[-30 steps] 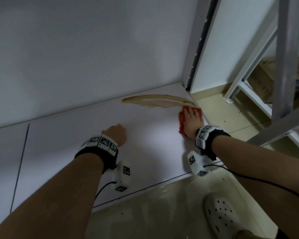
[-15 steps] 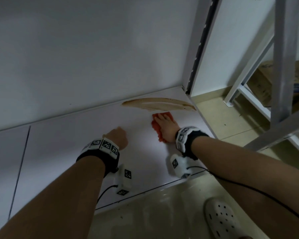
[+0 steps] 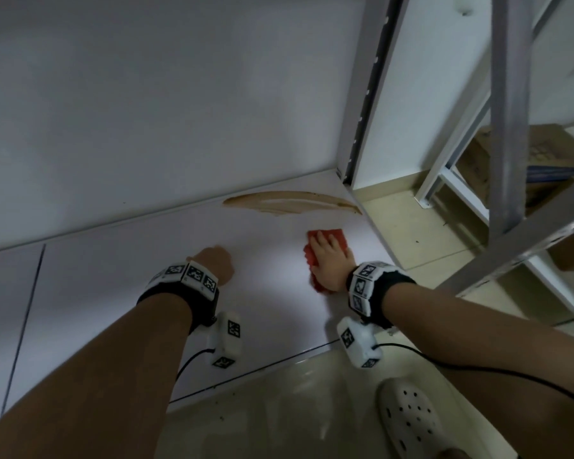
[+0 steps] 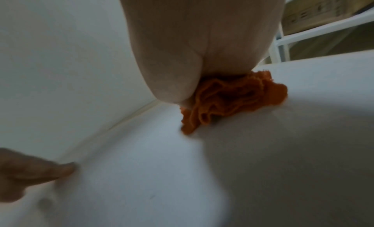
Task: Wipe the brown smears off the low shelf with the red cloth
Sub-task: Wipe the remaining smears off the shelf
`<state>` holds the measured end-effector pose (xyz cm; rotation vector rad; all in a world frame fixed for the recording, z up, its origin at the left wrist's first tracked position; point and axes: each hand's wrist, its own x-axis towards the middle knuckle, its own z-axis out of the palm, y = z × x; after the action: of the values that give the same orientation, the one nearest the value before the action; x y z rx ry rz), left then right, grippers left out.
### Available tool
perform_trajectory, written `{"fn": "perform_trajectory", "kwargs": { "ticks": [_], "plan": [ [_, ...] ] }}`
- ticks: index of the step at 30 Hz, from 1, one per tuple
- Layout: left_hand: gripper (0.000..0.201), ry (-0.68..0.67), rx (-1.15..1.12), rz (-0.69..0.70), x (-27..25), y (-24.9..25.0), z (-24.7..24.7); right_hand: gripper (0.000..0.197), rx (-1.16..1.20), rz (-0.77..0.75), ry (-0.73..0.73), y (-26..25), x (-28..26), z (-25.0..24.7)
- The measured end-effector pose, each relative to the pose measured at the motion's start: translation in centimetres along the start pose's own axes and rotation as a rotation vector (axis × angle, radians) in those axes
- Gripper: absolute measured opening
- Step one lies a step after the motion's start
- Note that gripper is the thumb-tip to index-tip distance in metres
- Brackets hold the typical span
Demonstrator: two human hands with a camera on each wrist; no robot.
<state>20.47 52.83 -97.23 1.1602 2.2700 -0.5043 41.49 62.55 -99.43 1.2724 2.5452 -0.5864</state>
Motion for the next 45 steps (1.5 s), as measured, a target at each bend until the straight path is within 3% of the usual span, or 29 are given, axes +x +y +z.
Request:
{"fn": "perform_trajectory", "kwargs": {
  "ticks": [4,7,11,17,21,26,30,35,45],
  "plan": [
    [0.031,-0.023,0.062,0.02,-0.6,0.8,-0.7,0.048,0.122,-0.165,-0.106,-0.3,-1.2,-1.6],
    [0.019,0.004,0.057,0.018,-1.0,1.7,-1.4,0.064,-0.087,-0.227,-0.122,1.5,-1.3,-1.9],
    [0.051,0.117,-0.003,0.143,-0.7,3.4,-1.3,0.074,-0.363,-0.289,-0.152,2.8,-0.3,-1.9],
    [0.049,0.092,0.003,0.199,0.5,4.0,-0.3,0.074,-0.27,-0.116,-0.103,2.8,2.9,-1.0],
    [0.054,0.062,0.008,0.219,0.6,3.9,-0.7,0.072,-0.222,0.063,-0.098,4.2,5.2,-3.0],
    [0.055,0.067,-0.019,0.239,0.9,3.7,-0.4,0.077,-0.134,0.289,-0.088,5.5,3.0,-3.4],
    [0.056,0.056,-0.03,0.228,0.5,3.7,-0.8,0.084,-0.24,0.14,-0.095,3.5,0.7,-1.4],
    [0.057,0.012,0.004,0.203,0.1,4.1,-1.1,0.086,-0.273,0.002,-0.139,1.3,2.5,-0.9],
    [0.058,0.048,0.009,0.23,0.6,3.6,-0.7,0.076,-0.185,0.18,-0.113,4.5,8.7,-4.5]
  ]
}}
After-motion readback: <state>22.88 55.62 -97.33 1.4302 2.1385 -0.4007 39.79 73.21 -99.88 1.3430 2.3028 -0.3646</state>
